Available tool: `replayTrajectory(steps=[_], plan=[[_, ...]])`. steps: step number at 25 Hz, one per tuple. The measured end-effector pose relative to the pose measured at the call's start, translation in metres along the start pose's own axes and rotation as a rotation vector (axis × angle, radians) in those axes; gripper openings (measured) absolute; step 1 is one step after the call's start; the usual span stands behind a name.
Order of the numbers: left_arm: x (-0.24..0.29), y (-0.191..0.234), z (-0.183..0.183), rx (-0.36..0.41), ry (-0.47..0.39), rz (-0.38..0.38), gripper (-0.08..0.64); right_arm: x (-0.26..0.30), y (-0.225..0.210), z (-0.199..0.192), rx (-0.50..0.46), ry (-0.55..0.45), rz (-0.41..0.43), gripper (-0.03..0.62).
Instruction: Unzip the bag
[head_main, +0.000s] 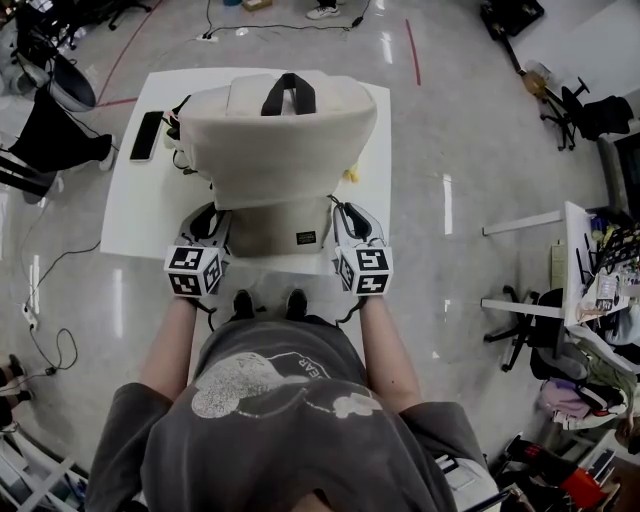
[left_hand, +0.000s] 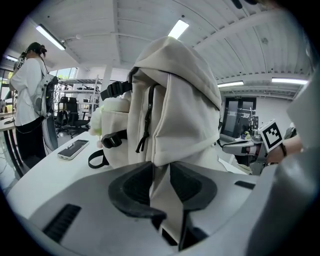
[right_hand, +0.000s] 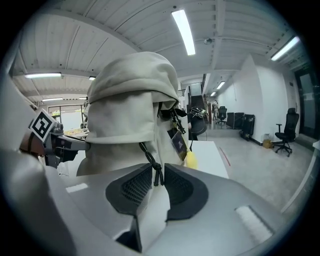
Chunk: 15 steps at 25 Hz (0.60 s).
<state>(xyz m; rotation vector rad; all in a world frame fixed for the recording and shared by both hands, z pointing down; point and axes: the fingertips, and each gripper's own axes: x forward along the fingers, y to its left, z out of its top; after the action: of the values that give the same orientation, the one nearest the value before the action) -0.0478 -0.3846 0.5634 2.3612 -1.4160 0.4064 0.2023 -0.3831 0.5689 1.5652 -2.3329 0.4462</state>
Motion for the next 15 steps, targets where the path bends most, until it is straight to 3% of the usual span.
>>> replayTrajectory(steps=[6, 15], plan=[[-0.003, 0.002, 0.001, 0.009, 0.009, 0.042, 0.135, -0.005, -0.006, 0.003, 0.039, -0.040, 0.032, 0.106], [-0.012, -0.004, -0.006, -0.023, 0.004, 0.152, 0.141, -0.003, -0.004, 0.004, 0.030, -0.075, 0.133, 0.103]])
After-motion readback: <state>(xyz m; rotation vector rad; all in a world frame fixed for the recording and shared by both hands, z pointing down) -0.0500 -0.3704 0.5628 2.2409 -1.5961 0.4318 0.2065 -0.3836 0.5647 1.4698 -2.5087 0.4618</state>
